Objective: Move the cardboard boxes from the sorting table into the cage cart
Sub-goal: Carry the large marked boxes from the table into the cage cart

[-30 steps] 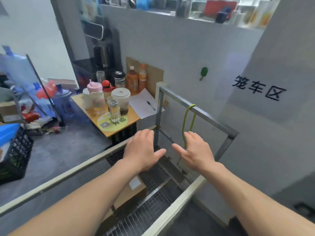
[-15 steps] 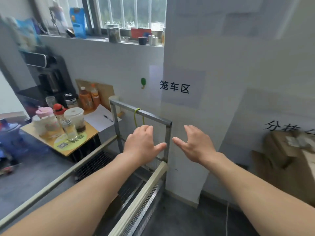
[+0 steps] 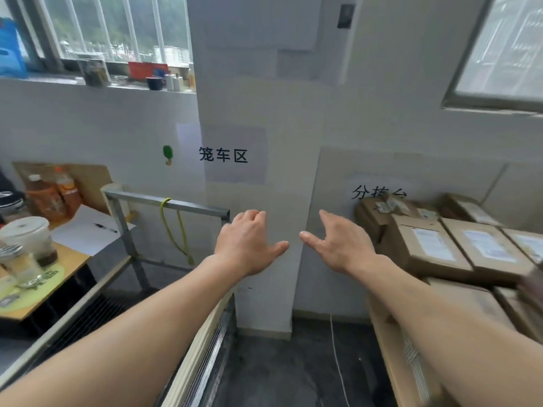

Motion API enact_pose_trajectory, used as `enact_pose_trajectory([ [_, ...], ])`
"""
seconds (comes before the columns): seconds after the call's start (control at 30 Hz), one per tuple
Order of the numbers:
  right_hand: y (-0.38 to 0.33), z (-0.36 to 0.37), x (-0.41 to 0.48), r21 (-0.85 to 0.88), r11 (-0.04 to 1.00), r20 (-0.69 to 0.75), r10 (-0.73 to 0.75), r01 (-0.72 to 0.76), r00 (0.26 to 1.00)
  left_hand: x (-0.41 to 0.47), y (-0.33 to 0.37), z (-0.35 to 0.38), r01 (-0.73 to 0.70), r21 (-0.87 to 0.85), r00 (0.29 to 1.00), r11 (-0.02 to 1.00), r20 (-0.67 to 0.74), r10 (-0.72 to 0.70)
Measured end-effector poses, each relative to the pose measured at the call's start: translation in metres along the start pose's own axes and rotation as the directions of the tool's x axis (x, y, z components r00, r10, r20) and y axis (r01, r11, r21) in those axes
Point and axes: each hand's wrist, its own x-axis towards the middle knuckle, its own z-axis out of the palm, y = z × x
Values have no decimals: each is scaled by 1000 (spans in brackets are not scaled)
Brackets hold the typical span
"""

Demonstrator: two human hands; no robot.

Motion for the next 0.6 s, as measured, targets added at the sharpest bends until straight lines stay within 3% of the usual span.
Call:
enact_pose_trajectory([
  [0.6, 16, -50, -146, -102, 941, -97, 313, -322, 945, -67, 59, -14, -318, -54, 941, 947, 103, 322],
])
